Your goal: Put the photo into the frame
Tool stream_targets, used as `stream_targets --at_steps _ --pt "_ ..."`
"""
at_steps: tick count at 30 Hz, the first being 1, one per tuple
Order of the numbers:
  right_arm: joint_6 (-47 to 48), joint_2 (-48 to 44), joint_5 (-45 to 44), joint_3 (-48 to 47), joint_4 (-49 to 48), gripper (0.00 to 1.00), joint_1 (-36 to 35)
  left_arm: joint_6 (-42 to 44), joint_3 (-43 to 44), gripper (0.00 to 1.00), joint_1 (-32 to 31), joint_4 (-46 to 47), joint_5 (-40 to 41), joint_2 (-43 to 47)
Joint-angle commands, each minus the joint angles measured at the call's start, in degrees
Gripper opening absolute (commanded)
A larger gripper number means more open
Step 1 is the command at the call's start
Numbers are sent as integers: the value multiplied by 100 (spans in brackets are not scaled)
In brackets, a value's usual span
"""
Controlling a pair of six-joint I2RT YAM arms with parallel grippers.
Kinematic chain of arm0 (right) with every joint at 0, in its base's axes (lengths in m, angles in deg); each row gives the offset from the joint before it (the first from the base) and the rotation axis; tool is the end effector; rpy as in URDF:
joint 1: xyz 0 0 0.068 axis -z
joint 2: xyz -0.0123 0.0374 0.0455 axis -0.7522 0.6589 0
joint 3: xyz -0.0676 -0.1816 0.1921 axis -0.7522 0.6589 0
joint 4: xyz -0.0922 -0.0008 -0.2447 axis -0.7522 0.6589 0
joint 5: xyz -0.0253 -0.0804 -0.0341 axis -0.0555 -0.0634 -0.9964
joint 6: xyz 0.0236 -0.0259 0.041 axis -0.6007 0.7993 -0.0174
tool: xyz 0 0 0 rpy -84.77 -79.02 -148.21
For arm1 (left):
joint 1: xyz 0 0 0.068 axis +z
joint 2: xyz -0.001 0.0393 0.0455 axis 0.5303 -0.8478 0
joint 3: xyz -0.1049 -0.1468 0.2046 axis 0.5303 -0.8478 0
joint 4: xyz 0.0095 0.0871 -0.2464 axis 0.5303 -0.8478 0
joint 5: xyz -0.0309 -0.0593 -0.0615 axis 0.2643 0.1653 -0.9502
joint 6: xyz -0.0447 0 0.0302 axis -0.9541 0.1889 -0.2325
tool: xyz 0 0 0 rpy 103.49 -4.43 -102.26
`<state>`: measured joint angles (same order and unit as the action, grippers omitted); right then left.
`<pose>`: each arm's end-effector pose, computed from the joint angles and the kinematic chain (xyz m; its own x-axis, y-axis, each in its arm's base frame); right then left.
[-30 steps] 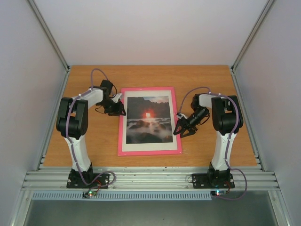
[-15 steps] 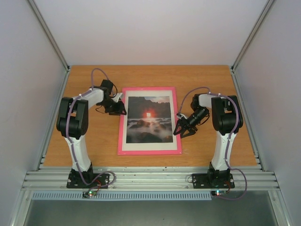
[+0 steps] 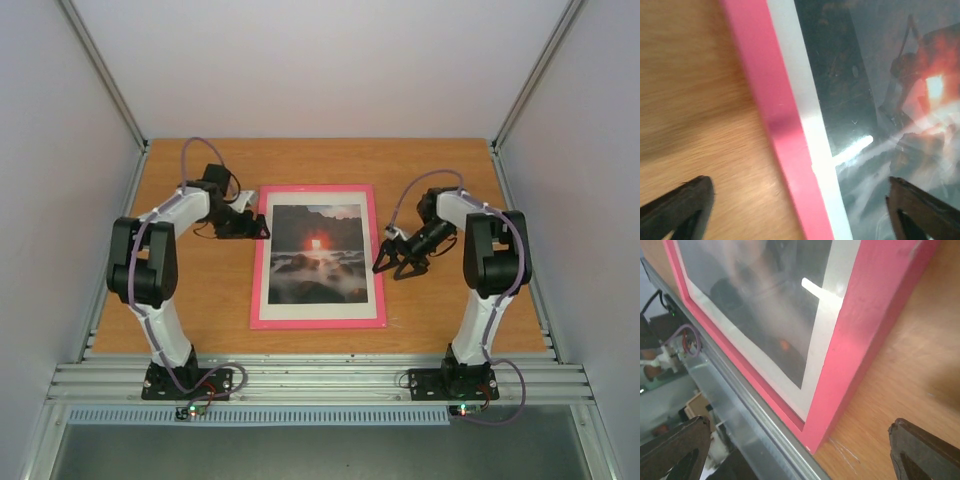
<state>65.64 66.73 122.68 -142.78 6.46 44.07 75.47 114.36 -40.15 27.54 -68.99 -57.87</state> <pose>0.3021 0.0500 0.1474 -0.7634 -0.6102 -0.2119 -0.5361 0.4155 0.7349 0.3563 -0.0674 0.1695 -0.9577 0.1736 -0.2294 0.2608 0.8602 -0.4382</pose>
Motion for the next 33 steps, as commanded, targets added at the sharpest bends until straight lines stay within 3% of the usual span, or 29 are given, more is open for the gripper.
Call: stream_targets --at_steps 1,9,16,20,25,33 --pt "214 -533 -238 -579 265 98 230 591 408 98 359 -351 304 668" --pt "478 -918 -181 -2311 716 99 840 1231 2184 99 1360 -1315 212 895" --pt "259 -1177 60 -3391 598 99 1596 1139 2907 99 2359 -1639 -157 1084" --pt "-27 -1388 289 -3089 258 99 2149 1028 2569 99 2831 -1570 -66 1411" --pt "-419 -1708 530 -2033 -330 99 2715 921 1632 99 3040 -1211 103 1992" --pt "-742 -2065 666 -1017 -858 99 2831 340 446 99 3044 -738 383 2453"
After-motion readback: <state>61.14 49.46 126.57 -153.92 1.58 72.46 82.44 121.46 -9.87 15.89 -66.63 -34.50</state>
